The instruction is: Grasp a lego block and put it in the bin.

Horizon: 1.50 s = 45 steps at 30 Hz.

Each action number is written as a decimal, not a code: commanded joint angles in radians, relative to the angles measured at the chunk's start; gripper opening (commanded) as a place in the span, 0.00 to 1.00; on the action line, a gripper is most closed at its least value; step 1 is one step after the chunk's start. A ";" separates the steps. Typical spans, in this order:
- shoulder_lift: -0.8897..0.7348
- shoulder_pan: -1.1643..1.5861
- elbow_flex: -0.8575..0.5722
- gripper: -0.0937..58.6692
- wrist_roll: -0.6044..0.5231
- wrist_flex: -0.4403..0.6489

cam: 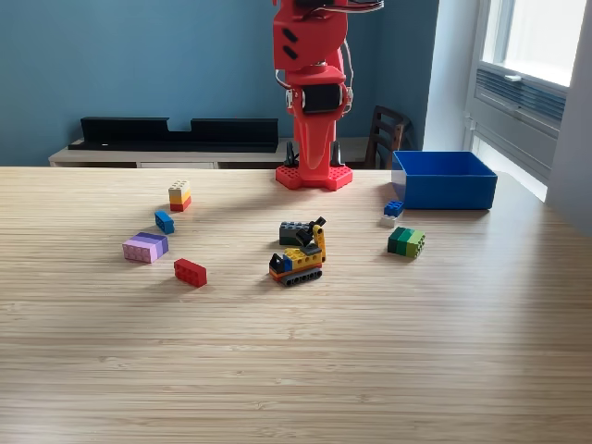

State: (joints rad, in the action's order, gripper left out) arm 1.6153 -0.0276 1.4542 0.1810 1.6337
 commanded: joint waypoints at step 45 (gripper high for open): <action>-0.075 0.356 0.044 0.49 0.299 -0.276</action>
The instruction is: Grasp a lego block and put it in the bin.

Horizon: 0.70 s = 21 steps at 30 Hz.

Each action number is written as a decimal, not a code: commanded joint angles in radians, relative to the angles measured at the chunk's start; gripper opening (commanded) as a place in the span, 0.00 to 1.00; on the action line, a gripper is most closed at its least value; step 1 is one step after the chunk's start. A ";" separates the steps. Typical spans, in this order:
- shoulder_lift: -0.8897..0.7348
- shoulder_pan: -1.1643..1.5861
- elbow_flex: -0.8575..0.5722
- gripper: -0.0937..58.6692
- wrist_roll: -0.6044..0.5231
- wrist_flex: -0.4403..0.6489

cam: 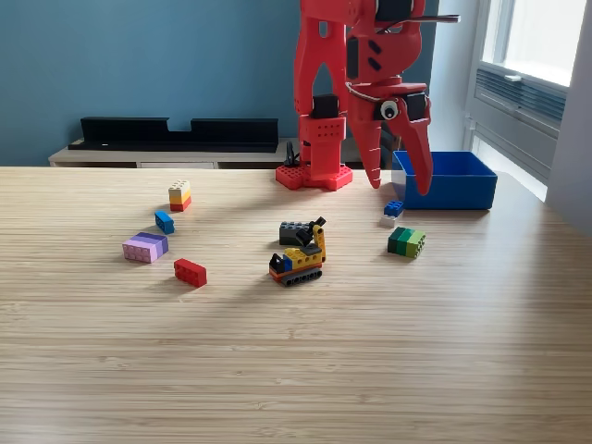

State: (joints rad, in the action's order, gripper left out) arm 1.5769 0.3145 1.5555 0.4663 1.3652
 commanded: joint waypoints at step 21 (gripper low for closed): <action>-0.267 0.103 -0.153 0.50 0.044 -0.026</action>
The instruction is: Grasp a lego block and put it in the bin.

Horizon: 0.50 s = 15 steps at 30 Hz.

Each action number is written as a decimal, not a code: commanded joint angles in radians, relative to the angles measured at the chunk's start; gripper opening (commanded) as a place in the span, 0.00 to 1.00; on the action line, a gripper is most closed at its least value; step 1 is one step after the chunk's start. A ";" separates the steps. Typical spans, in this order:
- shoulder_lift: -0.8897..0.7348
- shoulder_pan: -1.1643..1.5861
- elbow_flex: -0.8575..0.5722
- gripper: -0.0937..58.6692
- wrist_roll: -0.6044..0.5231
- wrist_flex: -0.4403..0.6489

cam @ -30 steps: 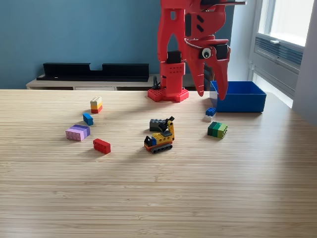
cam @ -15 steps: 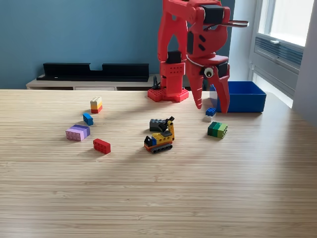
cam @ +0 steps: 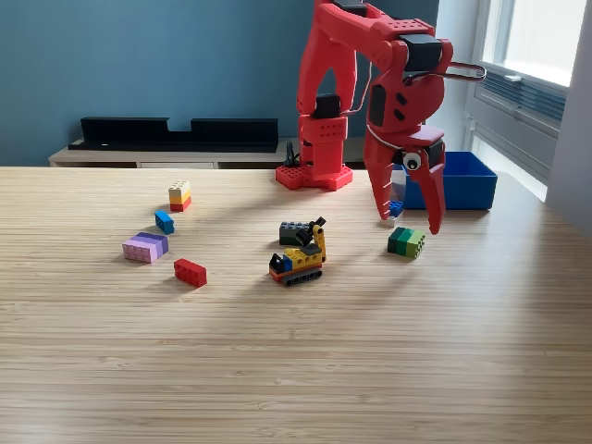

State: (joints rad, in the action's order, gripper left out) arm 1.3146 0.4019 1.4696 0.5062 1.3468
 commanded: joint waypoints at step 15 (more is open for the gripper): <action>-0.109 0.017 -0.075 0.52 0.031 -0.051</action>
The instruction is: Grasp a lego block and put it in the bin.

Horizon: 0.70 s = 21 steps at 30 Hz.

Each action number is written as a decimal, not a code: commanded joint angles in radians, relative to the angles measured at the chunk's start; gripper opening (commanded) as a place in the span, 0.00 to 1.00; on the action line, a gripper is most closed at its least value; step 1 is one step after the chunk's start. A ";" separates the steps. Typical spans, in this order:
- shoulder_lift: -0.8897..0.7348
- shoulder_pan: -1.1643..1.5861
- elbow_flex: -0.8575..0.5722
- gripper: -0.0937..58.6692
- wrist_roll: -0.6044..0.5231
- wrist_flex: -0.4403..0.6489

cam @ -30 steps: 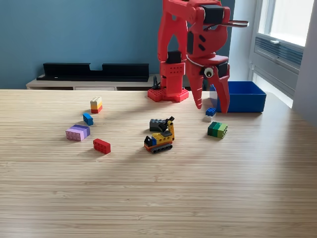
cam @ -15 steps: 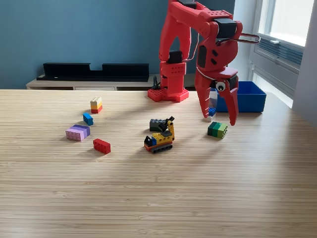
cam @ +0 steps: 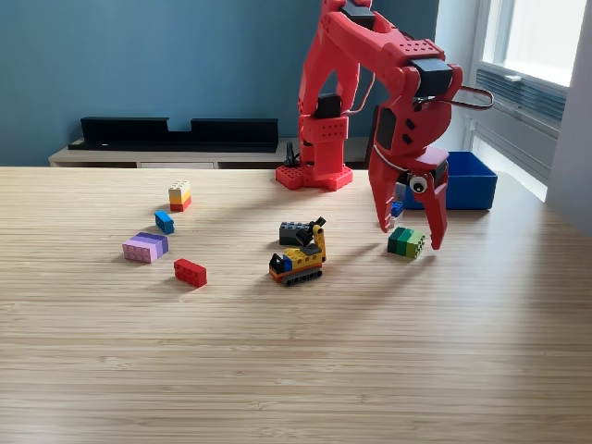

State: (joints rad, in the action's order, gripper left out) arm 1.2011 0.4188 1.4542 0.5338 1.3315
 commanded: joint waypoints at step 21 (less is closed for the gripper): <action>-0.031 0.037 -0.143 0.00 -0.160 -0.067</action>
State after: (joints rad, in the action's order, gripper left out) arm 1.1551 0.4403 1.3944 0.4065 1.2226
